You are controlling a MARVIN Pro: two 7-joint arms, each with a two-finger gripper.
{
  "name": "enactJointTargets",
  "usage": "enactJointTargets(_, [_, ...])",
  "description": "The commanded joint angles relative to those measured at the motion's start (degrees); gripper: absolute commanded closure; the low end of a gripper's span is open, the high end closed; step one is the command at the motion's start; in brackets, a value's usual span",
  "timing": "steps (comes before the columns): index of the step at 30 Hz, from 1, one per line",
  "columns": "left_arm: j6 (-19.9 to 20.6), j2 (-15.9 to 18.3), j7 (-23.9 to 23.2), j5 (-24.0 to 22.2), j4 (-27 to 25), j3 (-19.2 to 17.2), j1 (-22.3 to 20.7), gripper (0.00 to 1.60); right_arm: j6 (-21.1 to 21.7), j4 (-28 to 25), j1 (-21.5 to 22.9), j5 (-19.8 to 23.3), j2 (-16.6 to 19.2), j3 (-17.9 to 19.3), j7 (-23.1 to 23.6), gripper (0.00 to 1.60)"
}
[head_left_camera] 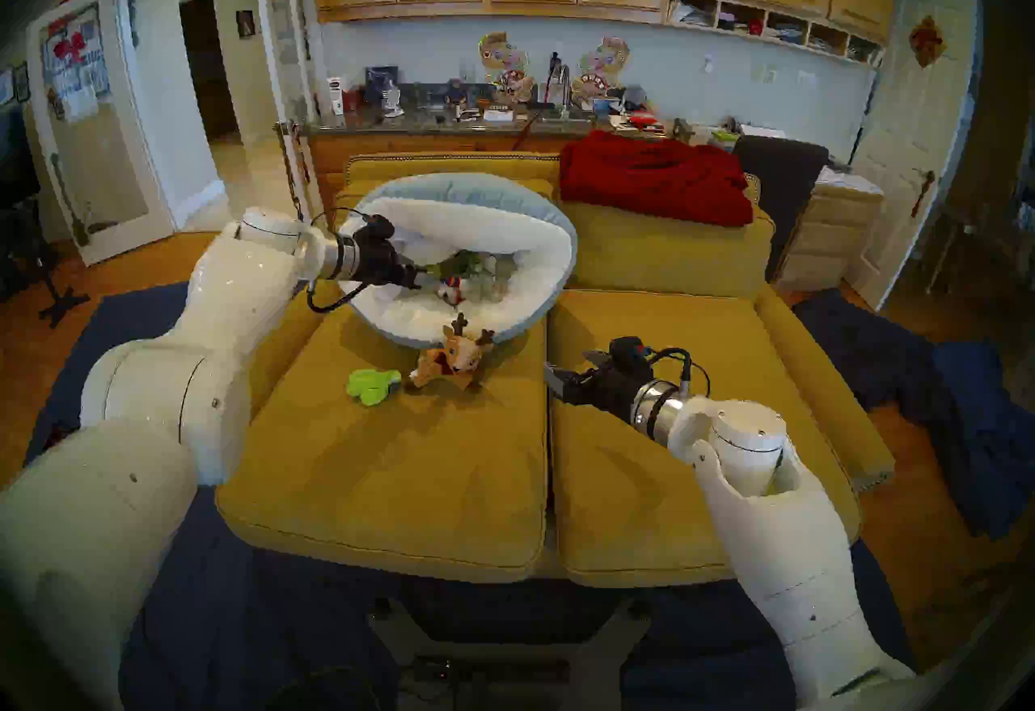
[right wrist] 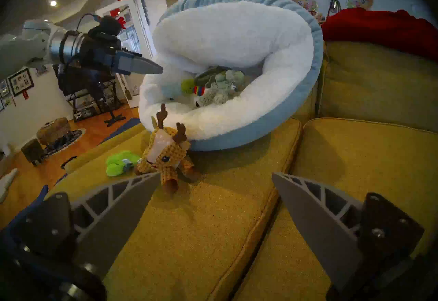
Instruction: Put toys into dog bed
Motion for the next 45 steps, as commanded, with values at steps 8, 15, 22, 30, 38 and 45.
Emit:
enactJointTargets(8, [-0.01, 6.18, -13.55, -1.77, -8.68, -0.78, 6.54, 0.00, -0.48, -1.61, 1.33, -0.11, -0.20, 0.38, 0.12, 0.00])
enactJointTargets(15, [0.01, 9.24, -18.78, -2.06, -13.78, -1.50, 10.77, 0.00, -0.48, -1.61, 1.34, -0.23, -0.31, 0.44, 0.19, 0.00])
enactJointTargets(22, [1.39, 11.20, -20.52, -2.67, -19.13, -3.29, 14.88, 0.00, -0.52, -1.92, 1.33, -0.39, -0.38, 0.55, 0.25, 0.00])
enactJointTargets(30, [5.46, 11.17, -16.79, -2.02, -25.41, -5.26, 19.18, 0.00, -0.47, -2.37, 1.18, -0.60, -0.45, 0.69, 0.22, 0.00])
enactJointTargets(38, [10.45, 9.30, -8.01, 1.19, -30.38, -6.08, 21.77, 0.00, -0.34, -2.70, 1.01, -0.81, -0.57, 0.81, 0.17, 0.00])
enactJointTargets(45, [11.21, 6.31, -0.71, 5.36, -26.07, -4.65, 19.04, 0.00, -0.24, -2.84, 0.93, -0.97, -0.68, 0.90, 0.18, 0.00])
